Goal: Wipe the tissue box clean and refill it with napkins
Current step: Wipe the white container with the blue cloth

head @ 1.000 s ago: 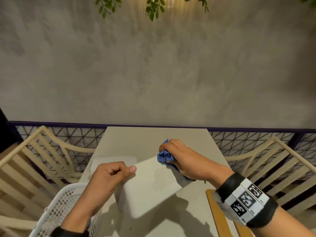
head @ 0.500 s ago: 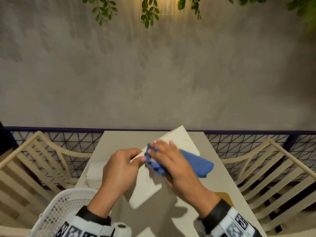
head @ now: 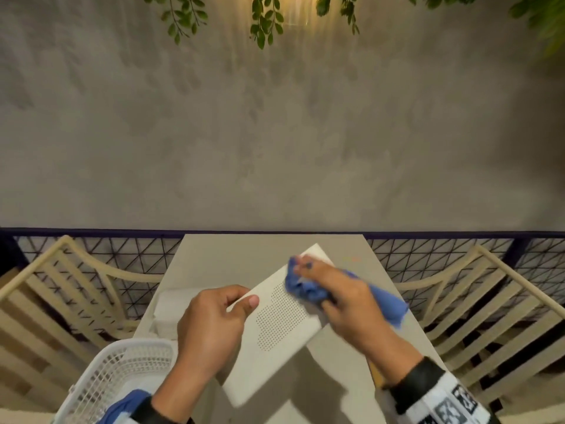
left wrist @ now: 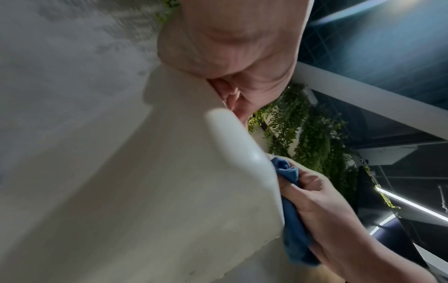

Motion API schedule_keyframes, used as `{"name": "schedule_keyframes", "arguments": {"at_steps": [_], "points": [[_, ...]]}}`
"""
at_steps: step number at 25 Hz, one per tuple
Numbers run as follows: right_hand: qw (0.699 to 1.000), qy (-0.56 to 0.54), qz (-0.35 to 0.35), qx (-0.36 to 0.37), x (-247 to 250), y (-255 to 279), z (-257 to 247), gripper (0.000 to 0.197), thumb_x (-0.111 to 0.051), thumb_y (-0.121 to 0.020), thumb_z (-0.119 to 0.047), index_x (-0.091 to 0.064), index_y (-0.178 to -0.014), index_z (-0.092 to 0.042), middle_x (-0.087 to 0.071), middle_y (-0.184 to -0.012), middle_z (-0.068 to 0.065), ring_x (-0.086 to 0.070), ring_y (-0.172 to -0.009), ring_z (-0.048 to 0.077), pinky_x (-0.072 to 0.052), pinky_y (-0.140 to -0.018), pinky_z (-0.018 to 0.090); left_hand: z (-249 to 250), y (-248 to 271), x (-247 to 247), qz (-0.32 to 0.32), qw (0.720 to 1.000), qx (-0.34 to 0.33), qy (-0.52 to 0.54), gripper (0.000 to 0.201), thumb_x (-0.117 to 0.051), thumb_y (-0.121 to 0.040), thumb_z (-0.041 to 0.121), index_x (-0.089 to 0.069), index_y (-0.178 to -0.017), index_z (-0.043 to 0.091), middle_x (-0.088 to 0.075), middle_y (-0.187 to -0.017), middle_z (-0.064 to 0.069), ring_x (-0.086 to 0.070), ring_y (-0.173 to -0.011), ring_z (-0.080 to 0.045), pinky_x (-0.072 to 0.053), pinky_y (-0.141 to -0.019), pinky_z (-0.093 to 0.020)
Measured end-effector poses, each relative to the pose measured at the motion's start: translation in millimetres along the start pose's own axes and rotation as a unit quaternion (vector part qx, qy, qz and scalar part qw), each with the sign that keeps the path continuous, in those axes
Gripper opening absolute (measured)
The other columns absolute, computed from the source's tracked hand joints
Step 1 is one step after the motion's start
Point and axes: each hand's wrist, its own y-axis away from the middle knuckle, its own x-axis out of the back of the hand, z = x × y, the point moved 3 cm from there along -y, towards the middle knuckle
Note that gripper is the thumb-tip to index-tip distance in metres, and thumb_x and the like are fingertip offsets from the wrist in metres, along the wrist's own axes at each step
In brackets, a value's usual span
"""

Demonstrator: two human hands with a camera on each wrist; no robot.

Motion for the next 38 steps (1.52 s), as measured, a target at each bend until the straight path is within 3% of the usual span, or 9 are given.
{"name": "schedule_keyframes", "arguments": {"at_steps": [2, 6, 10, 14, 16, 22, 27, 34, 38], "points": [[0.993, 0.001, 0.06, -0.098, 5.6, -13.4, 9.5, 0.04, -0.059, -0.077, 0.007, -0.065, -0.114, -0.007, -0.056, -0.121, -0.006, -0.051, -0.117, -0.002, -0.036, -0.1, 0.009, 0.4, 2.4, -4.1, 0.005, 0.999, -0.005, -0.032, 0.021, -0.064, -0.082, 0.031, -0.066, -0.062, 0.037, -0.072, -0.066, 0.011, -0.065, -0.071, -0.013, -0.047, -0.063, -0.03], [0.999, -0.048, -0.022, -0.011, -28.9, -17.6, -23.8, 0.04, -0.05, -0.076, 0.003, -0.064, -0.113, -0.002, -0.057, -0.123, 0.004, -0.043, -0.121, -0.006, -0.03, -0.103, 0.006, -0.1, -4.3, 1.6, 0.033, 0.999, 0.001, -0.035, 0.027, -0.064, -0.082, 0.03, -0.061, -0.057, 0.041, -0.071, -0.064, 0.006, -0.064, -0.07, -0.02, -0.048, -0.064, -0.034], [0.988, -0.012, 0.055, -0.145, -6.7, -26.6, 4.2, 0.048, -0.054, -0.076, 0.015, -0.064, -0.116, -0.008, -0.063, -0.121, 0.005, -0.054, -0.115, 0.01, -0.034, -0.096, 0.003, -0.2, 0.4, -0.2, 0.041, 0.998, 0.001, -0.053, 0.028, -0.063, -0.083, 0.032, -0.059, -0.057, 0.041, -0.069, -0.064, 0.009, -0.062, -0.07, -0.017, -0.046, -0.062, -0.031], [0.998, -0.046, -0.038, -0.038, -30.7, -15.3, -19.6, 0.038, -0.053, -0.077, 0.006, -0.064, -0.112, -0.001, -0.055, -0.12, -0.003, -0.045, -0.119, -0.009, -0.027, -0.098, -0.001, -3.6, -1.6, -0.7, 0.031, 0.998, 0.011, -0.055, 0.025, -0.063, -0.083, 0.033, -0.06, -0.059, 0.039, -0.066, -0.058, 0.006, -0.06, -0.066, -0.019, -0.041, -0.058, -0.029], [0.992, -0.037, 0.025, -0.118, -12.2, -25.0, 2.2, 0.039, -0.054, -0.077, 0.01, -0.065, -0.112, -0.003, -0.053, -0.116, -0.009, -0.053, -0.115, -0.003, -0.027, -0.091, -0.007, -1.6, 2.8, -2.9, 0.027, 0.997, 0.0, -0.067, 0.021, -0.062, -0.083, 0.033, -0.062, -0.063, 0.038, -0.065, -0.058, 0.01, -0.059, -0.065, -0.015, -0.041, -0.057, -0.027], [0.994, -0.064, -0.049, 0.069, -35.0, 28.2, -27.6, 0.028, -0.048, -0.09, -0.006, -0.059, -0.115, -0.006, -0.058, -0.125, 0.002, -0.047, -0.126, 0.007, -0.033, -0.109, 0.022, -10.3, -5.3, 4.8, 0.036, 0.999, 0.02, -0.013, 0.02, -0.067, -0.081, 0.029, -0.066, -0.063, 0.038, -0.071, -0.063, 0.001, -0.065, -0.072, -0.026, -0.051, -0.068, -0.038], [0.996, -0.012, 0.077, -0.044, -2.6, 0.5, 1.3, 0.037, -0.053, -0.077, 0.005, -0.064, -0.112, -0.002, -0.054, -0.122, -0.007, -0.039, -0.121, -0.018, -0.035, -0.103, 0.011, 0.3, 2.0, -3.6, 0.006, 0.999, -0.004, -0.036, 0.028, -0.063, -0.083, 0.03, -0.062, -0.057, 0.04, -0.073, -0.069, 0.005, -0.066, -0.074, -0.021, -0.052, -0.069, -0.038], [0.943, 0.243, -0.162, 0.157, -17.8, 18.8, -37.8, 0.045, -0.043, -0.088, -0.021, -0.04, -0.132, -0.028, -0.047, -0.142, -0.001, -0.029, -0.136, 0.023, -0.01, -0.114, 0.042, -16.0, -6.4, -2.3, -0.008, 0.993, 0.069, 0.095, 0.009, -0.068, -0.072, 0.035, -0.073, -0.066, 0.03, -0.075, -0.069, -0.006, -0.068, -0.076, -0.035, -0.053, -0.08, -0.054], [0.907, 0.264, -0.24, 0.223, -8.6, 17.2, -39.3, 0.039, -0.043, -0.088, -0.024, -0.045, -0.127, -0.033, -0.036, -0.148, -0.002, -0.032, -0.136, 0.026, -0.031, -0.108, 0.049, -13.8, -7.4, 0.5, -0.028, 0.995, 0.046, 0.083, 0.014, -0.066, -0.079, 0.028, -0.071, -0.066, 0.025, -0.071, -0.063, -0.009, -0.058, -0.062, -0.025, -0.052, -0.077, -0.052]]}}
